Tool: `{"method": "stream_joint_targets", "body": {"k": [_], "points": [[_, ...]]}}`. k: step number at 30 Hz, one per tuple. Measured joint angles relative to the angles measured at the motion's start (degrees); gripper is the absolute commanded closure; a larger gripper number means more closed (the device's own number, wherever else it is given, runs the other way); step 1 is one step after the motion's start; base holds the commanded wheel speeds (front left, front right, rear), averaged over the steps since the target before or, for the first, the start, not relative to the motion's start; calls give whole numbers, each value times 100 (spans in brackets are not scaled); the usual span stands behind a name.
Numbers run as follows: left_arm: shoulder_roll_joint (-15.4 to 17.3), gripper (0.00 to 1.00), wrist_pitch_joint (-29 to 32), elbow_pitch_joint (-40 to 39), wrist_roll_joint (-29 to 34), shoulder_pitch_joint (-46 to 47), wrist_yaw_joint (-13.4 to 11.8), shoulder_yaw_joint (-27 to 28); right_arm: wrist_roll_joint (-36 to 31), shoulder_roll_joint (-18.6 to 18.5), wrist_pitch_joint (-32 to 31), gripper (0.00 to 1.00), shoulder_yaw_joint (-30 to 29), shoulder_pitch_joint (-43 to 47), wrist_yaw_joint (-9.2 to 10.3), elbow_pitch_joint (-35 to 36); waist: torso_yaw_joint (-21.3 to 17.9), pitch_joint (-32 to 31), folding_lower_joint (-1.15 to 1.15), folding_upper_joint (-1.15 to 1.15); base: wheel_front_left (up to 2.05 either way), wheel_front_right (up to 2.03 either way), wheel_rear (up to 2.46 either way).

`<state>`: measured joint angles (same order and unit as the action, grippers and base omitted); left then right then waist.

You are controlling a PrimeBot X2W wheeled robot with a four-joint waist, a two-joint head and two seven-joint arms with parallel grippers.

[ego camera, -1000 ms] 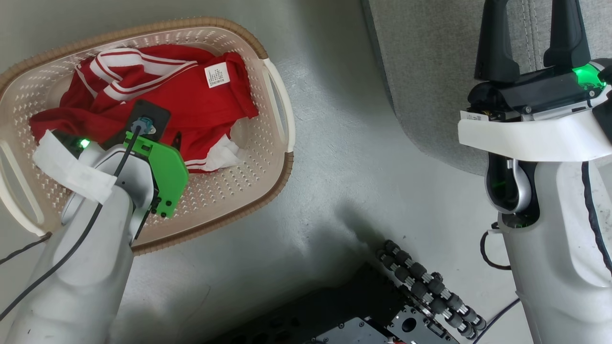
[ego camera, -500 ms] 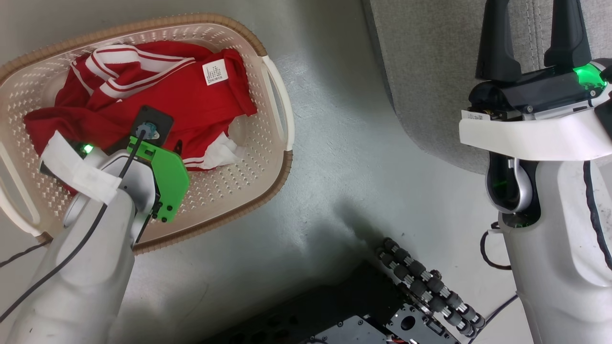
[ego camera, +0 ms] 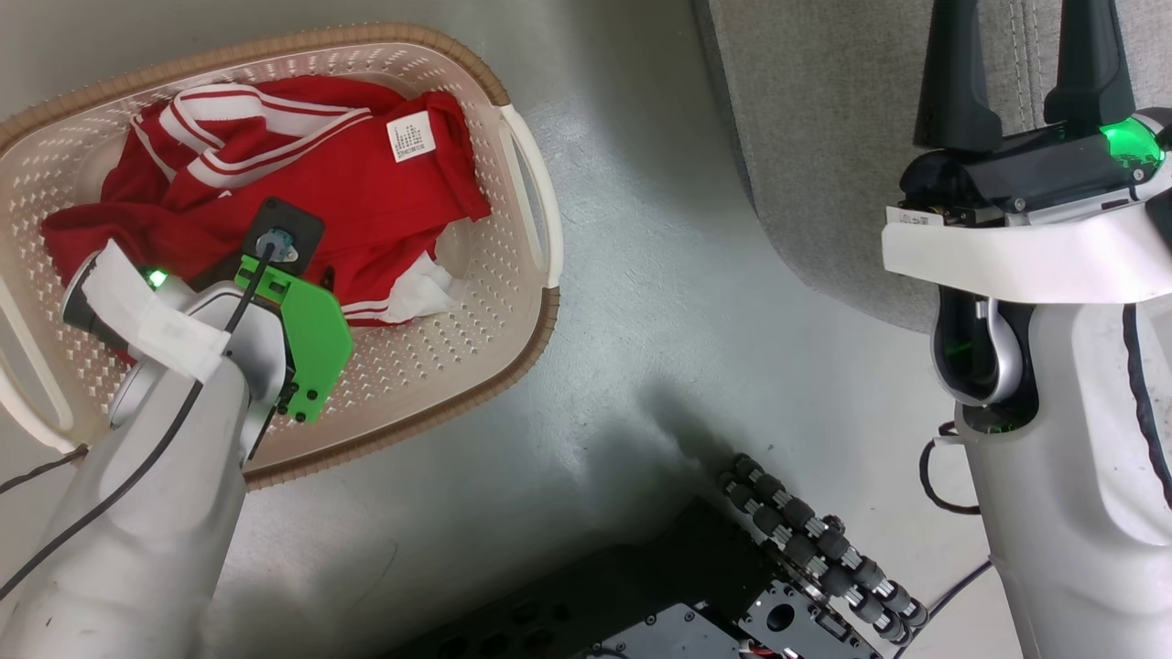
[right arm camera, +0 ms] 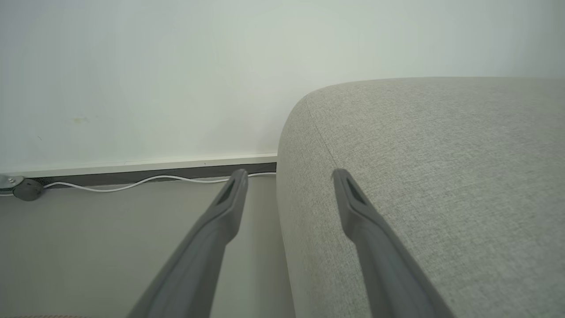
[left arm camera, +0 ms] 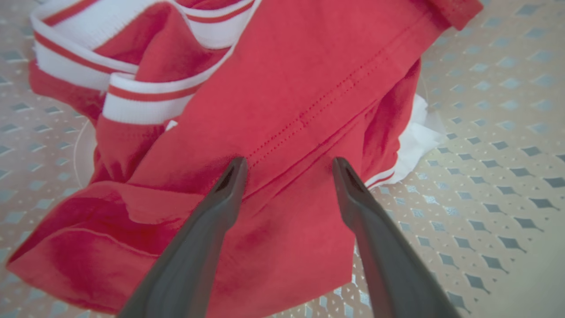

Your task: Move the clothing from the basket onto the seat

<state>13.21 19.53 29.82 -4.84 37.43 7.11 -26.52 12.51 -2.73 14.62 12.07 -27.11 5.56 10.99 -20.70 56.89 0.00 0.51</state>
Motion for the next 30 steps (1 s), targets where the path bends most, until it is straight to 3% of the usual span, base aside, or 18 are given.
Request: {"method": "stream_joint_targets", "body": {"k": [3, 5, 6, 8, 13, 16, 17, 30], "points": [[2, 0, -25, 37, -1, 20, 0, -35, 19, 0, 0, 0, -9, -1, 0, 1, 1, 4, 0, 0, 0, 0, 0], [2, 7, -26, 67, -1, 23, 0, -56, 19, 0, 0, 0, -9, -1, 0, 1, 2, 5, 0, 0, 0, 0, 0], [2, 13, -41, 85, -1, 24, 0, -70, 24, 0, 0, 0, -9, -1, 0, 1, 2, 6, 0, 0, 0, 0, 0], [2, 39, -42, 114, -1, 33, 0, -99, 31, 0, 0, 0, -9, -2, 0, 1, 1, 6, 0, 0, 0, 0, 0], [4, 66, -43, 181, -2, 53, 0, -141, 60, 1, 0, 0, -12, -4, 0, 0, -3, 1, 0, 0, 0, 0, 0], [5, 95, -43, 238, -11, 56, 0, -164, 60, 1, 0, 0, -21, -4, 0, -1, -3, -10, 0, 0, 0, 0, 0], [5, 100, -43, 257, -16, 57, 0, -177, 60, 1, 0, 0, -25, -4, 0, -3, -2, -13, 0, 0, 0, 0, 0], [3, 100, -152, 326, -146, 140, 1, -292, 67, 1, 0, 0, -51, -10, -30, -12, 32, -68, 0, 0, 0, 0, 0]]}}
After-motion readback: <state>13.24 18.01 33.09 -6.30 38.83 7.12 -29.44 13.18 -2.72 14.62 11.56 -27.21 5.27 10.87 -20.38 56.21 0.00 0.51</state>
